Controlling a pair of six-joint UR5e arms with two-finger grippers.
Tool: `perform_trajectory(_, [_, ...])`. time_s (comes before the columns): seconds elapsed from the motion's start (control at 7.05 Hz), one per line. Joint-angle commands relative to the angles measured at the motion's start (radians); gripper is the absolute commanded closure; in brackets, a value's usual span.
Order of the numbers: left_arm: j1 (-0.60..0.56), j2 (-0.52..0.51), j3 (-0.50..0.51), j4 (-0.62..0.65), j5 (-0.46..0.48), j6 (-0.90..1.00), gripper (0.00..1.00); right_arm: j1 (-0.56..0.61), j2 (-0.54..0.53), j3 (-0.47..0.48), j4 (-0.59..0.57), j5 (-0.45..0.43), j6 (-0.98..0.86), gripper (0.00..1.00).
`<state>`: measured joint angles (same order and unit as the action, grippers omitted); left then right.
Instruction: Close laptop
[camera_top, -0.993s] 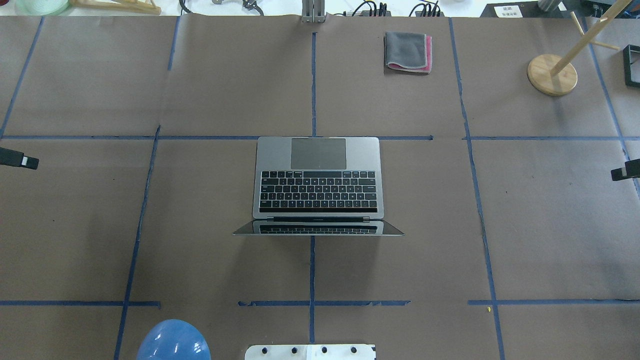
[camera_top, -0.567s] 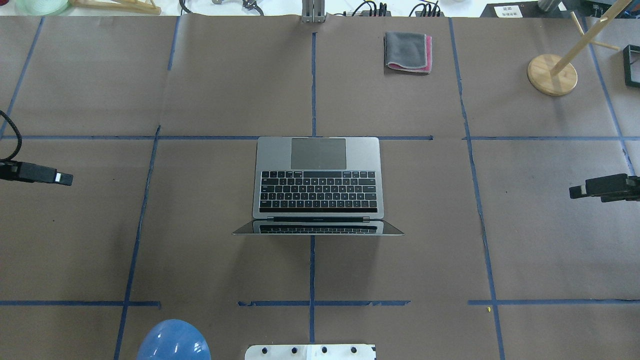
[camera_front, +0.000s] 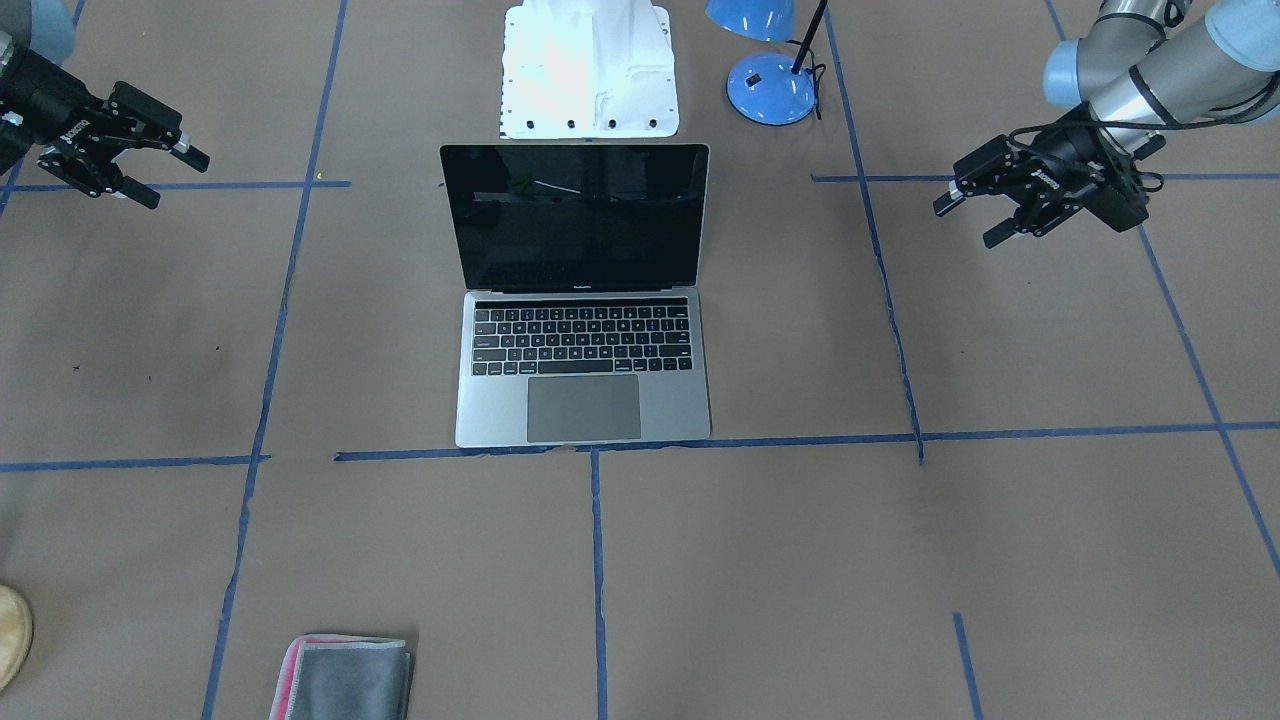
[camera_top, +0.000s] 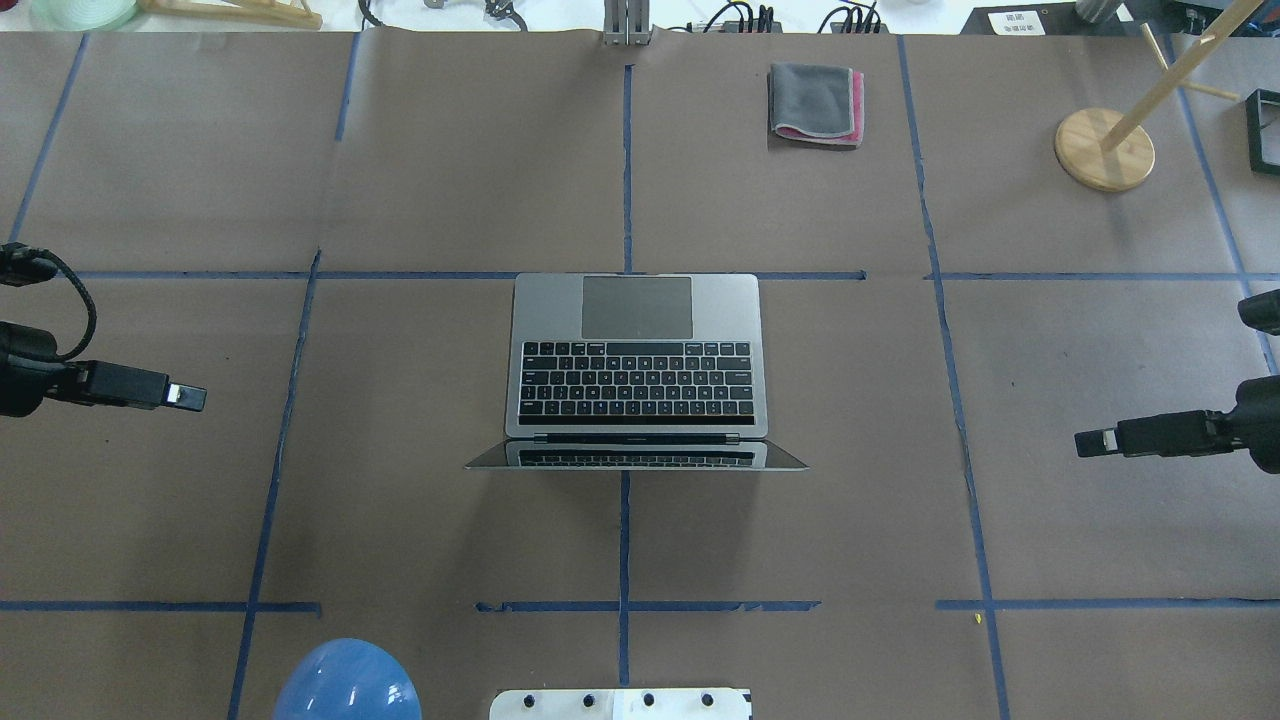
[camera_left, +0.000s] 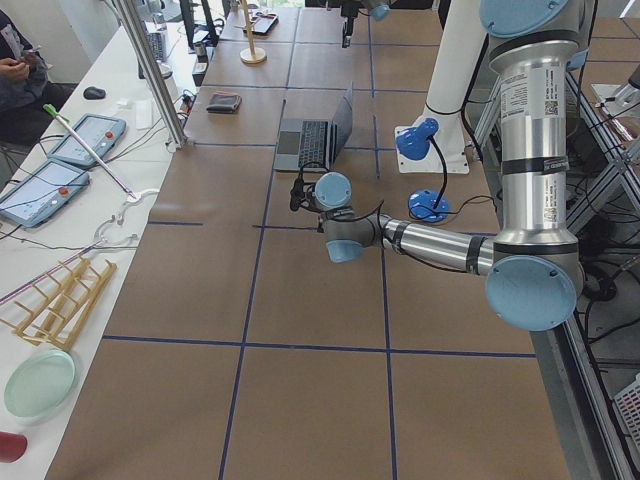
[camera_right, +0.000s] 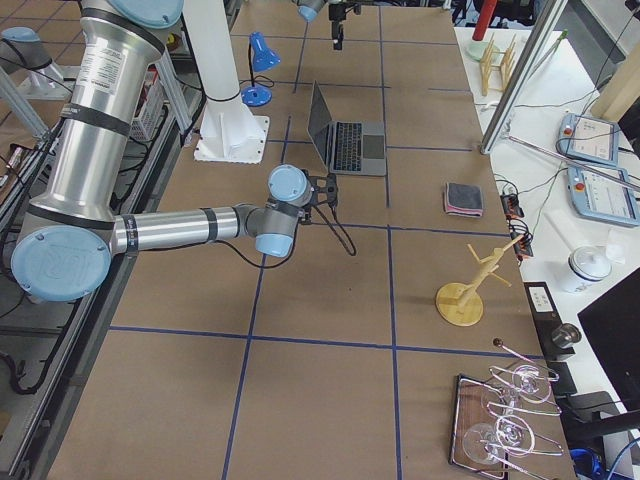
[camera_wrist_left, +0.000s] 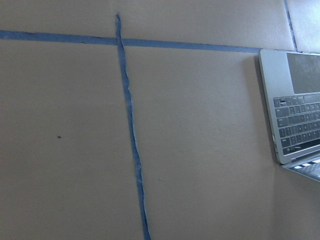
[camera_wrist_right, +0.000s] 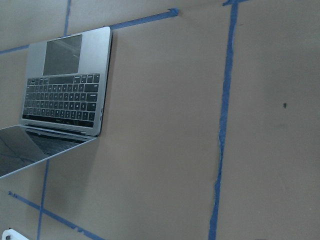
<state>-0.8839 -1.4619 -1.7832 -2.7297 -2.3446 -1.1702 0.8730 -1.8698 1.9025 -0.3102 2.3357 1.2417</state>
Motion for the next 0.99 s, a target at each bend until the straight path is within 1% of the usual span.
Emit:
perform_trajectory(0.0, [0.069,-0.001,-0.047,-0.002,0.058,-0.069,0.0,-0.06,0.0,0.006,0.057,-0.06,0.063,0.03])
perform_trajectory(0.14, [0.106,-0.001,-0.056,-0.002,0.103,-0.097,0.0,-0.099,0.001,0.018,0.057,-0.122,0.097,0.04])
perform_trajectory(0.28, [0.134,-0.003,-0.068,-0.002,0.135,-0.12,0.0,-0.162,0.003,0.042,0.057,-0.207,0.138,0.04])
perform_trajectory(0.57, [0.172,-0.046,-0.067,-0.002,0.148,-0.166,0.0,-0.35,0.006,0.081,0.057,-0.425,0.182,0.04])
perform_trajectory(0.71, [0.209,-0.064,-0.067,-0.002,0.168,-0.186,0.0,-0.43,0.008,0.096,0.057,-0.509,0.182,0.03])
perform_trajectory(0.85, [0.251,-0.08,-0.067,-0.002,0.189,-0.189,0.0,-0.497,0.012,0.107,0.057,-0.554,0.179,0.02])
